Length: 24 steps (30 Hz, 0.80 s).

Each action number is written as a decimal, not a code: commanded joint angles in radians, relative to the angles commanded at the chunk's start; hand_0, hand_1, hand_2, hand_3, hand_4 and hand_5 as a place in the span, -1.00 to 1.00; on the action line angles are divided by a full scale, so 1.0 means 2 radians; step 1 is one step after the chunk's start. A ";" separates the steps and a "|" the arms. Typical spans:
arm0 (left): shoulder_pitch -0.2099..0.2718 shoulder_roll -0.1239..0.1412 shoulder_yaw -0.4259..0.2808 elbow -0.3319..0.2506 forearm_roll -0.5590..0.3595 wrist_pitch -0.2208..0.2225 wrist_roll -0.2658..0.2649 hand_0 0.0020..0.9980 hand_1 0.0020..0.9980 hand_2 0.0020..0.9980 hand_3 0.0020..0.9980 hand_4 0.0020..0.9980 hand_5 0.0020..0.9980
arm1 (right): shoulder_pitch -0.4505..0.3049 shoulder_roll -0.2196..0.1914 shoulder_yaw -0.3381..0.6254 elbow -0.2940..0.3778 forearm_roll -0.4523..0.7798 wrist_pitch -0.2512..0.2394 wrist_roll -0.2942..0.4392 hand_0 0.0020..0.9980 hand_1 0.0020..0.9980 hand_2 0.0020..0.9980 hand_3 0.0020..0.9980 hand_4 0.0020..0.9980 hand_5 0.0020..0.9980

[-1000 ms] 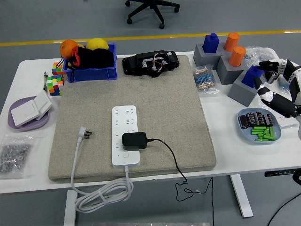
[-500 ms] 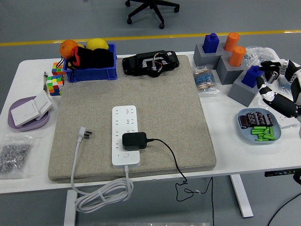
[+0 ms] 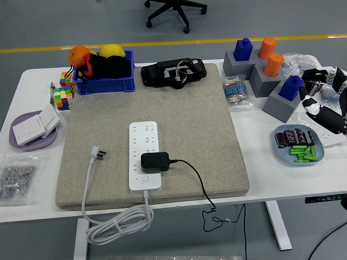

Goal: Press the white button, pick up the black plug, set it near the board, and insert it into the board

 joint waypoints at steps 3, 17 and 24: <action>0.001 -0.001 -0.003 0.000 0.003 0.000 0.001 0.57 0.46 0.37 0.53 0.06 -0.08 | 0.001 0.000 -0.001 -0.001 0.000 0.000 -0.001 0.35 0.21 0.11 0.18 0.39 -0.56; -0.002 0.001 -0.001 0.000 0.004 -0.002 0.001 0.57 0.46 0.37 0.53 0.06 -0.08 | 0.003 0.002 0.002 -0.002 -0.001 0.009 -0.042 0.36 0.25 0.15 0.26 0.39 -0.57; -0.002 0.001 -0.002 0.000 0.006 -0.002 0.001 0.57 0.46 0.37 0.53 0.06 -0.08 | 0.004 0.003 0.003 -0.003 -0.007 0.012 -0.052 0.38 0.32 0.27 0.36 0.43 -0.56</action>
